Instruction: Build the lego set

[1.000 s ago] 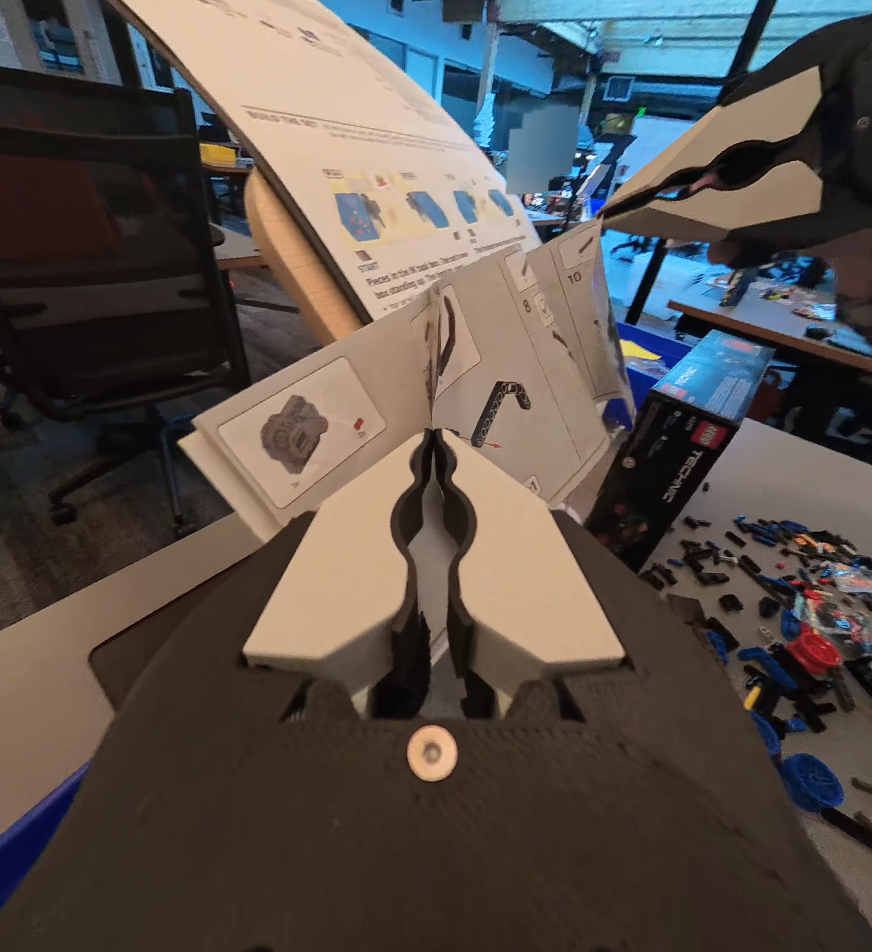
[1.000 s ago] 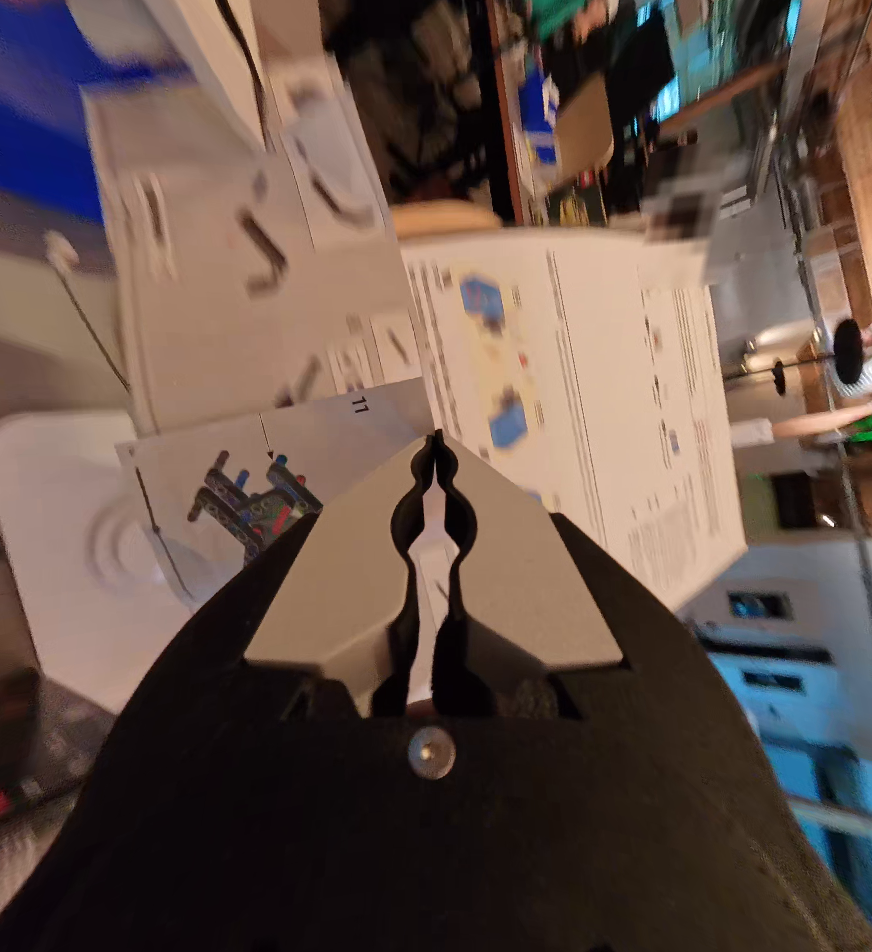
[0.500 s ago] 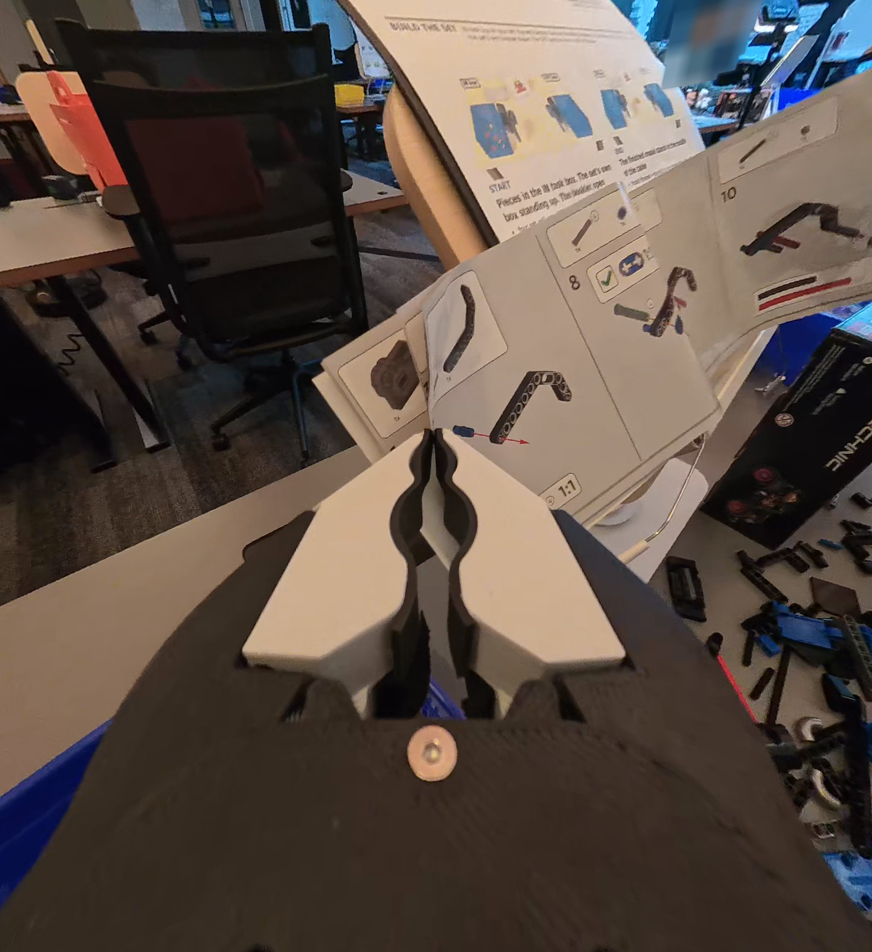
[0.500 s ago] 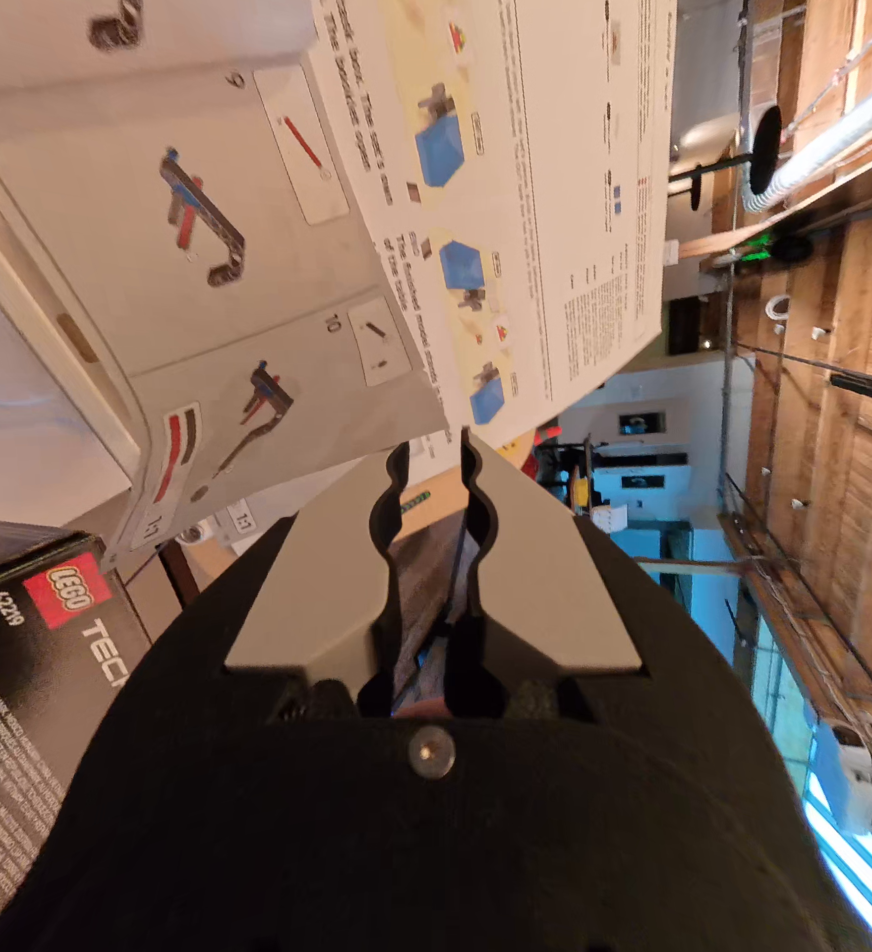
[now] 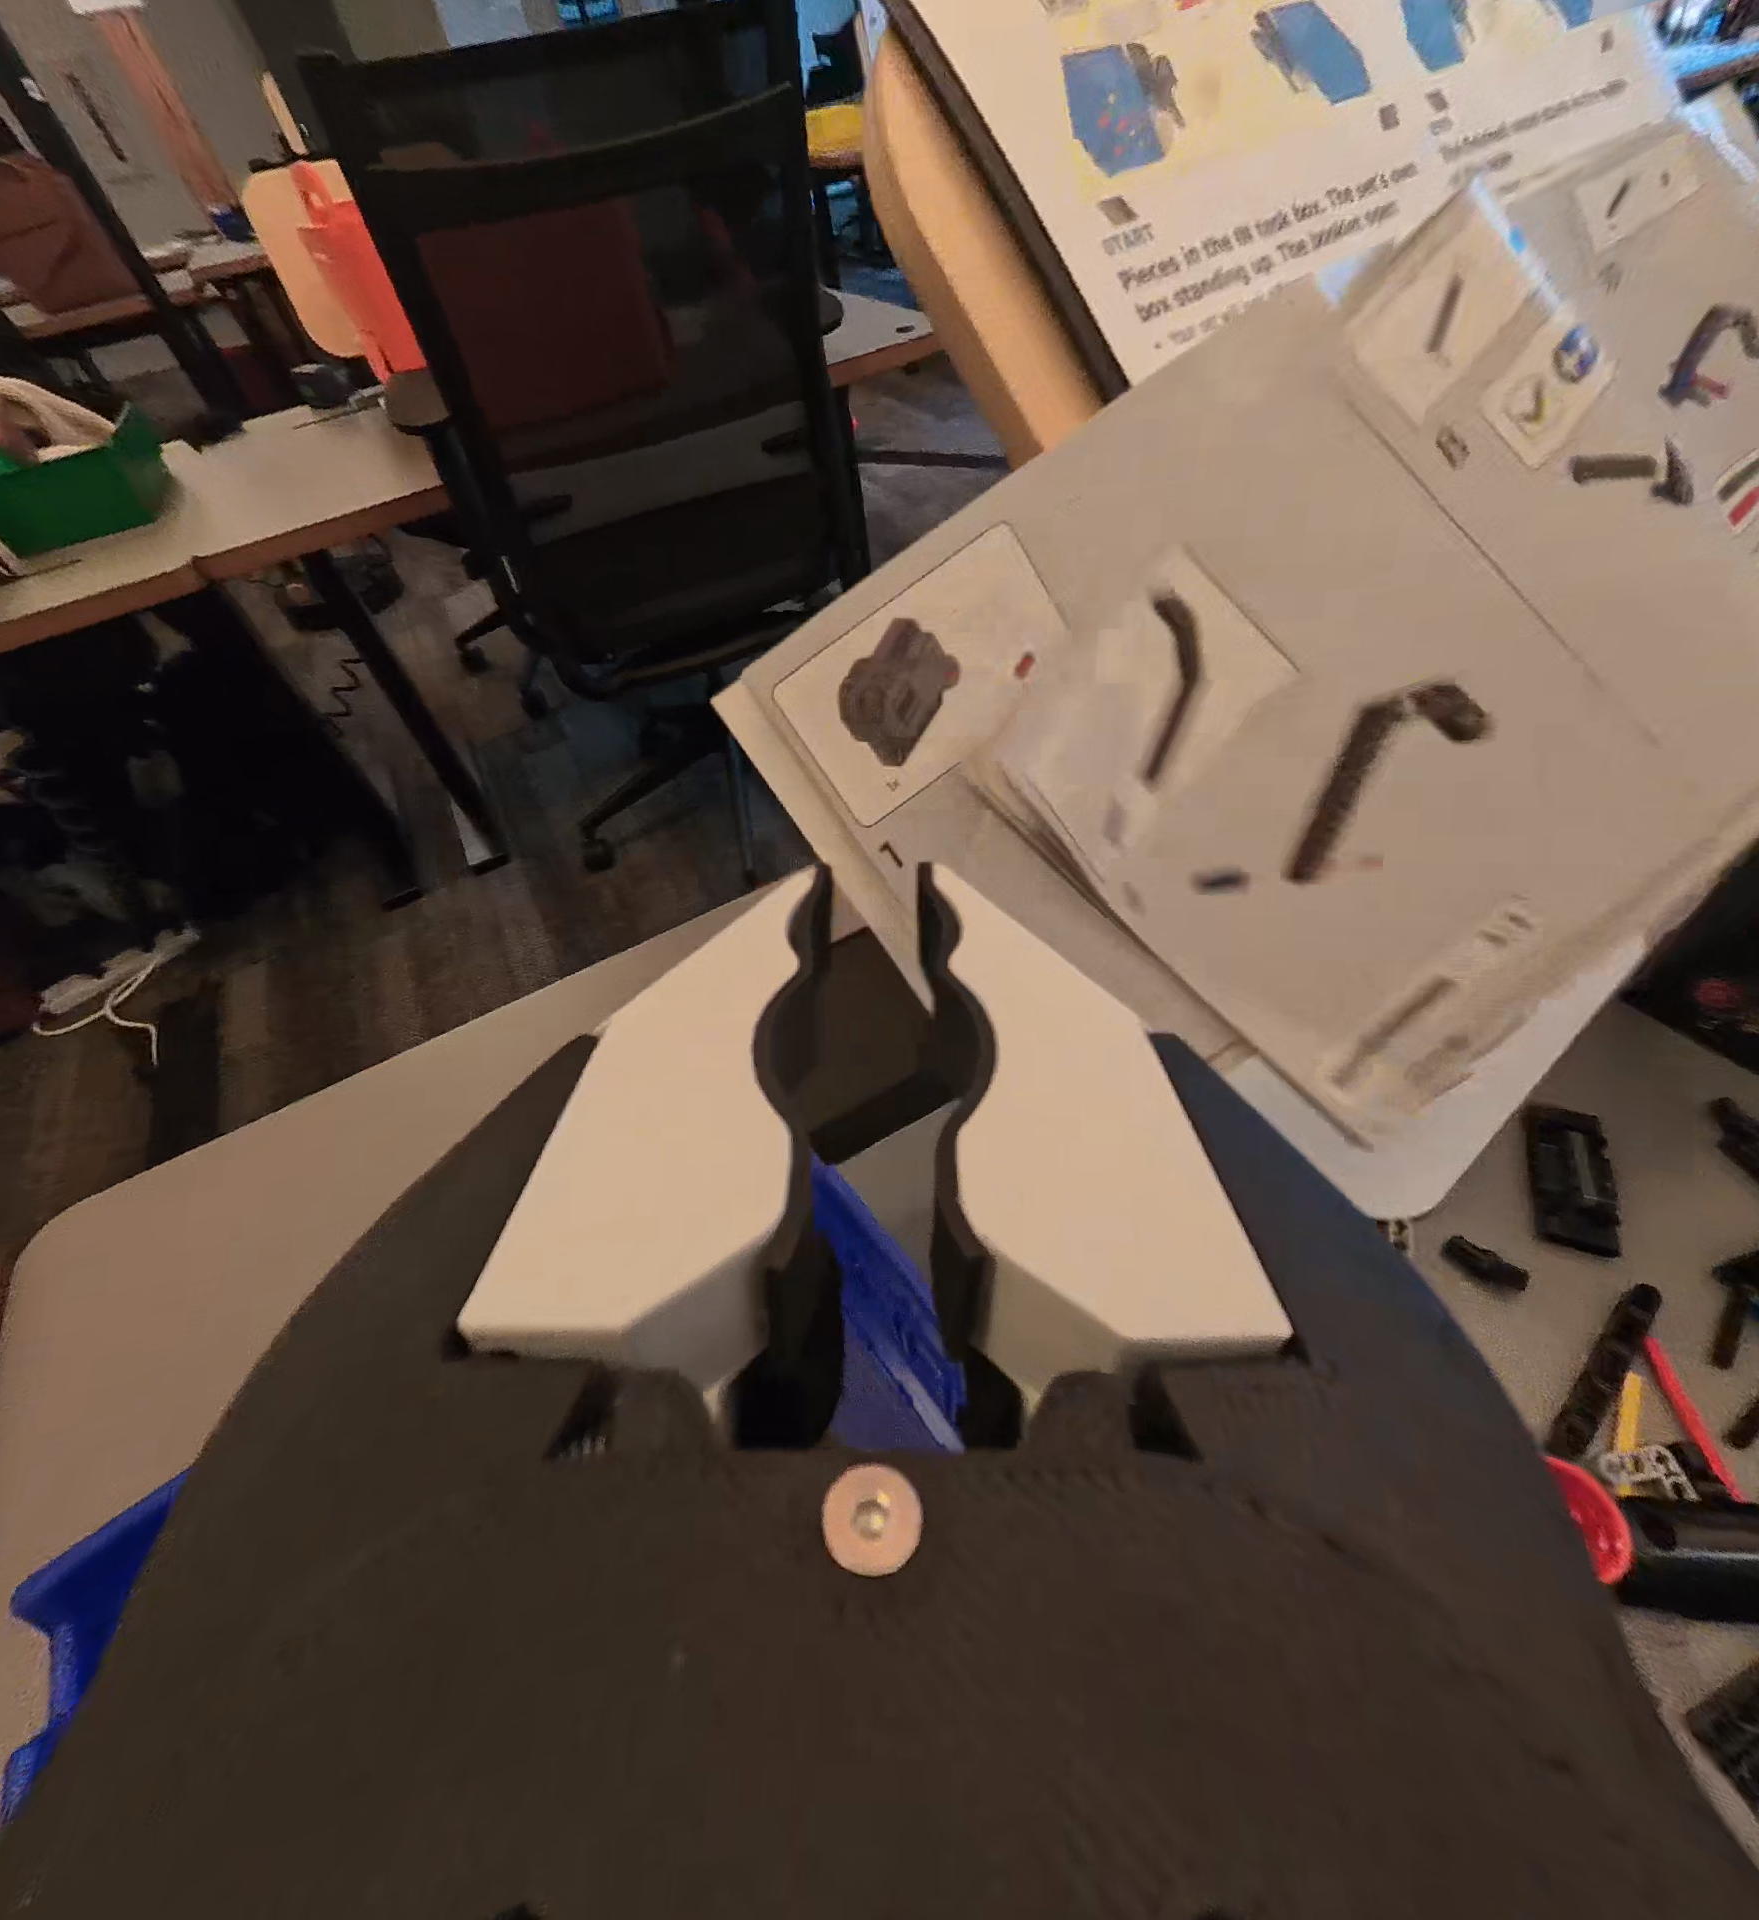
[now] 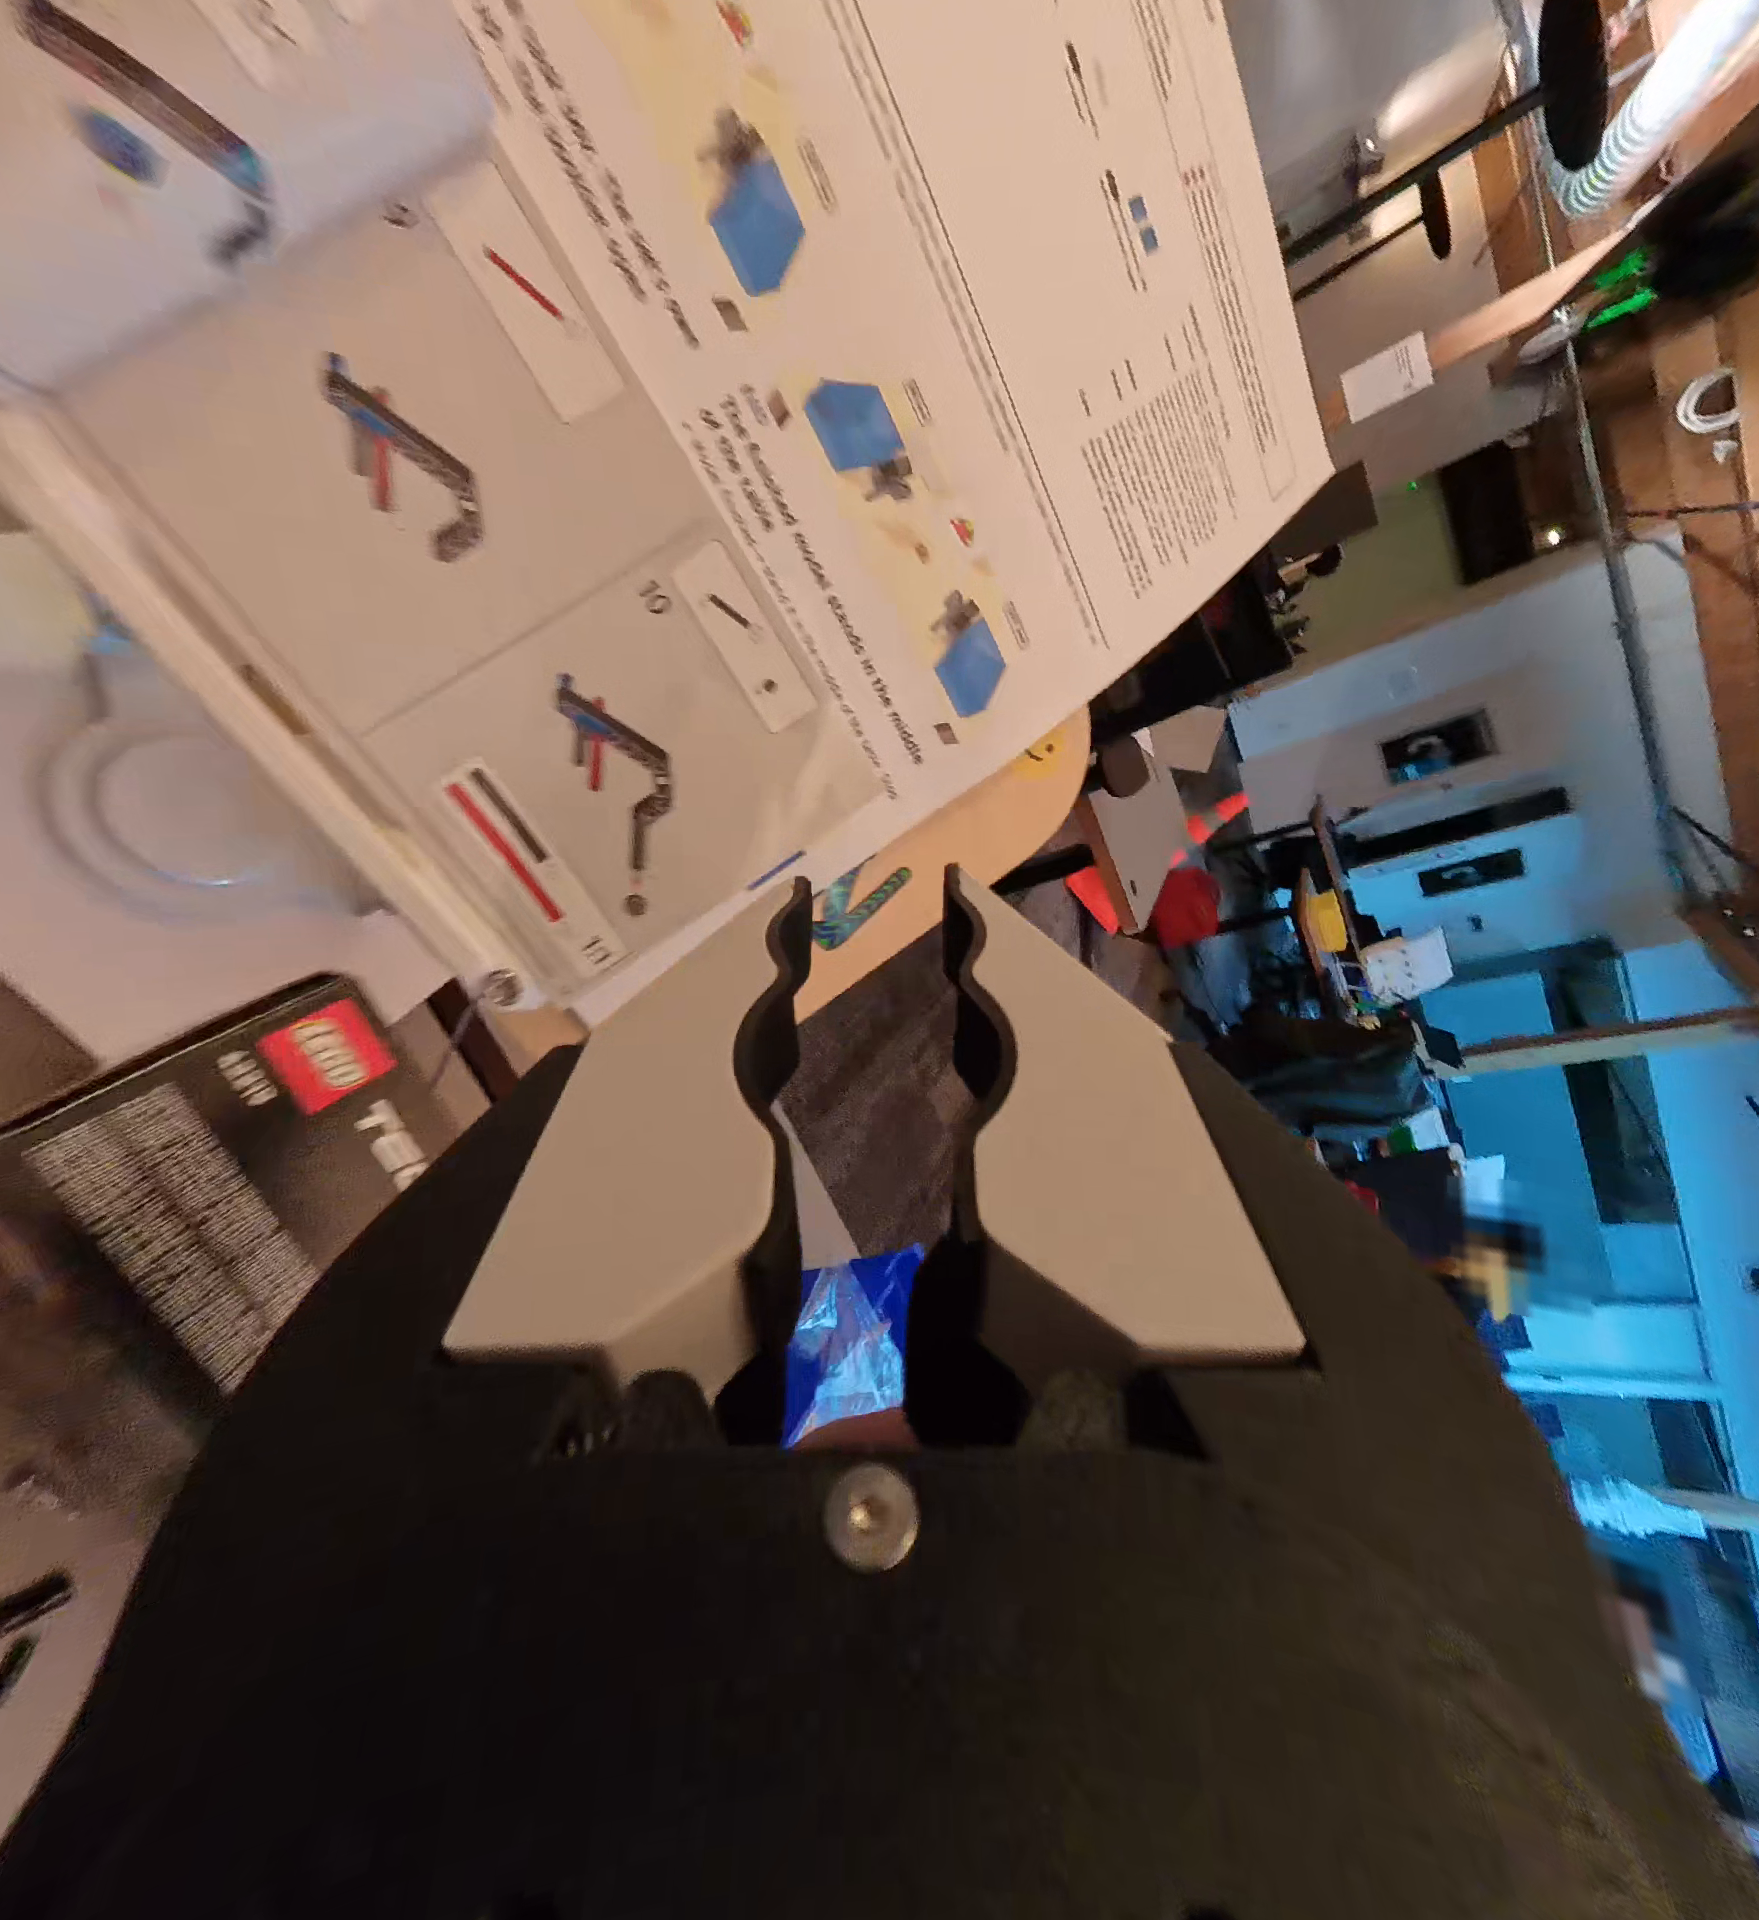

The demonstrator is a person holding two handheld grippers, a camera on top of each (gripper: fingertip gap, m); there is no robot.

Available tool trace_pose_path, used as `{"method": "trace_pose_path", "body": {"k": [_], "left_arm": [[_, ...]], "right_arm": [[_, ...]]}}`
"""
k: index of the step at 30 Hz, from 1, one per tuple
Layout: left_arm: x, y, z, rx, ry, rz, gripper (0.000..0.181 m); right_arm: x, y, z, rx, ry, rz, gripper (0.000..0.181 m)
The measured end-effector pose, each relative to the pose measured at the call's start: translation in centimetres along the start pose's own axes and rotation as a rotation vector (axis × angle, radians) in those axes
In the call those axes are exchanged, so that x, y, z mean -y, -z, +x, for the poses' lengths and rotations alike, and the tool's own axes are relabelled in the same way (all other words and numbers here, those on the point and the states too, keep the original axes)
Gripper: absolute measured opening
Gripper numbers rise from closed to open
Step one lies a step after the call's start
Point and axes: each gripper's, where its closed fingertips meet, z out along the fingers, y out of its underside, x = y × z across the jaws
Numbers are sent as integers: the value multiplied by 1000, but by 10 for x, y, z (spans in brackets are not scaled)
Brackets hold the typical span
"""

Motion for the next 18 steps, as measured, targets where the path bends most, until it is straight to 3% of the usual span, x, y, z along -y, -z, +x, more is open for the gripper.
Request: {"method": "trace_pose_path", "body": {"k": [3, 6, 9, 12, 14, 18], "left_arm": [[6, 9, -5, 74, -10, 29, 34], [22, 26, 8, 148, -149, 69, 36], [38, 32, 53, 133, -355, 84, 34], [55, 31, 119, 66, -578, 122, 24], [52, 19, 158, 3, -683, 85, 23], [38, -1, 191, -64, -747, 13, 25]], "right_arm": [[3, 30, -18, 40, 21, 43, 24], [2, 62, -39, 75, 31, 76, 24], [-3, 89, -63, 101, 37, 94, 24], [-13, 113, -90, 139, 24, 99, 24], [-22, 127, -111, 179, 1, 100, 24], [-45, 153, -144, 221, -51, 97, 26]]}}
